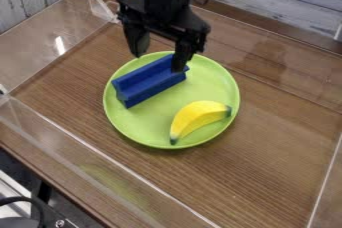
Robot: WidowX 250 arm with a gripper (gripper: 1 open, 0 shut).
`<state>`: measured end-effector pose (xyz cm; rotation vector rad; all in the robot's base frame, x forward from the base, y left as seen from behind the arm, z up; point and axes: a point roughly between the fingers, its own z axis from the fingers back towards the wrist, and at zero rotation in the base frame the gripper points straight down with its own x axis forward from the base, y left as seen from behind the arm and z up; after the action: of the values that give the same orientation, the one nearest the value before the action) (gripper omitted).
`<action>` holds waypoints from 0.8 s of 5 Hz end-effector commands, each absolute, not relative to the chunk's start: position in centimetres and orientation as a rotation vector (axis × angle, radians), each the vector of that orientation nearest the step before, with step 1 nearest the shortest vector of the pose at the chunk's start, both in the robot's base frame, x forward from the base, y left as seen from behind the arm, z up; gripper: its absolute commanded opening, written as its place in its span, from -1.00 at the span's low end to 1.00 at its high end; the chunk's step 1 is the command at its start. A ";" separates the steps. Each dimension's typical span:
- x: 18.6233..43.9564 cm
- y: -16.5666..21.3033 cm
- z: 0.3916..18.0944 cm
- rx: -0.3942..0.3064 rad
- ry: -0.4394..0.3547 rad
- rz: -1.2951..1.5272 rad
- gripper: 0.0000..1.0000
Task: Put the blue object in the green plate
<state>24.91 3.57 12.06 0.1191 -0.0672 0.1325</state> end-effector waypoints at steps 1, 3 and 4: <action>26.1 4.1 14.4 0.101 -0.122 0.146 1.00; 26.3 4.9 16.4 0.040 -0.132 0.124 1.00; 26.1 4.9 16.6 0.026 -0.138 0.110 1.00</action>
<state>25.92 4.49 15.05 0.0168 -0.0831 0.1083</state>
